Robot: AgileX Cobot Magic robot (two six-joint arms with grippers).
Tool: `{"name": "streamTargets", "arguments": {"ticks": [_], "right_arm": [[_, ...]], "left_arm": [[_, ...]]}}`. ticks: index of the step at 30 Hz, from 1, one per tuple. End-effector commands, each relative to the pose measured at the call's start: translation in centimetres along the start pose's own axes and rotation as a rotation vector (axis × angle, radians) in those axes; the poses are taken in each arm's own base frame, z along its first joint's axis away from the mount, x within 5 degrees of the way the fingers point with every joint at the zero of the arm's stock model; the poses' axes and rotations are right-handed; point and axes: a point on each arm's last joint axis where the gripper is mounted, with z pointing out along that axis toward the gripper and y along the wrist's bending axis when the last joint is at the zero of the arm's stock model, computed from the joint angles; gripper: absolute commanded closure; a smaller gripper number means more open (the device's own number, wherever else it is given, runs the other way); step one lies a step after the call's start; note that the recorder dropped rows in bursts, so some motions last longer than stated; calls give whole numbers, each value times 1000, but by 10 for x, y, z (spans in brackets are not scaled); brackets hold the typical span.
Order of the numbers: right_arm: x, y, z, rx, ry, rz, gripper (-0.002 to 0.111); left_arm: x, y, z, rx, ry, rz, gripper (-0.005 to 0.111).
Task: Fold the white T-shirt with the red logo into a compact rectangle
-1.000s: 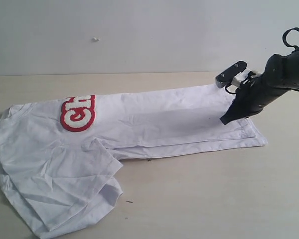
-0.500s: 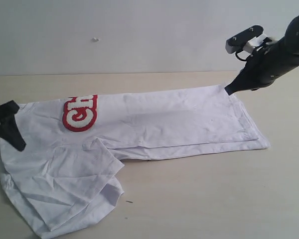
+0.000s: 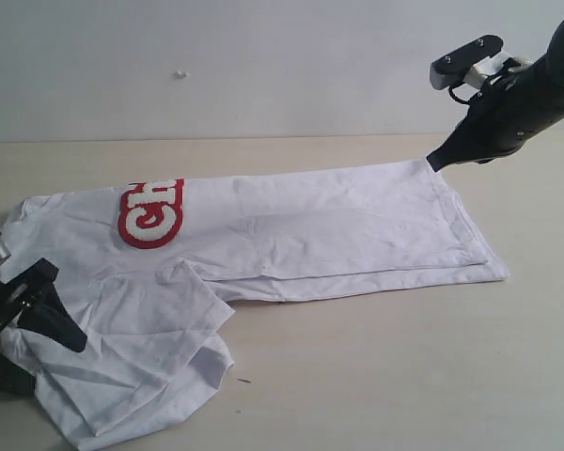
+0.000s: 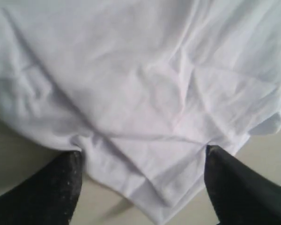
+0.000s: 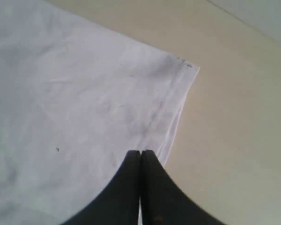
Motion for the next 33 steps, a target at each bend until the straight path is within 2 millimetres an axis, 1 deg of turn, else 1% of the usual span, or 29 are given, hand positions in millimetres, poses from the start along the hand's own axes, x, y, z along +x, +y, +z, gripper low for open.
{"name": "streamTargets", "arguments": {"ticks": [1,5,6,7,8,11,13,14,17,20,21,24,26,29,31,33], "right_arm": [[-2,-1,-5,7,-17,0,108],[-4,0,-5,-7,-34,35,108],[-4,0,-5,-9,-37,43,108],[-5,0,-5,-9,-40,48,108],[-5,0,-5,-11,-41,52,108],[-5,1,-5,-16,-45,41,108],[-5,1,-5,-16,-45,41,108],[-5,1,-5,-16,-45,41,108],[-5,1,-5,-16,-45,41,108],[-5,1,-5,-19,-47,47,108],[-5,1,-5,-21,-49,54,108],[-5,2,-5,-25,-49,59,108],[-5,2,-5,-25,-49,59,108],[-5,2,-5,-26,-48,59,108],[-5,2,-5,-26,-48,59,108],[-5,2,-5,-26,-48,59,108]], "left_arm": [[1,4,11,33,-96,0,35],[5,-1,17,149,-146,0,37],[5,-2,18,169,-158,3,40],[6,-2,19,175,-158,0,45],[6,-1,19,176,-157,-3,52],[9,-1,20,174,-138,8,80],[10,-2,20,190,-125,16,103],[11,-3,20,198,-120,28,106],[14,-9,18,258,-71,46,106],[10,-17,11,345,-70,45,107],[7,-22,6,394,-77,38,107],[-10,-33,-8,496,-175,-6,107],[-26,-42,-22,601,-276,-67,107],[-51,-47,-36,762,-401,-190,107],[-64,-44,-35,745,-421,-250,107],[-78,-37,-32,688,-471,-312,104]]}}
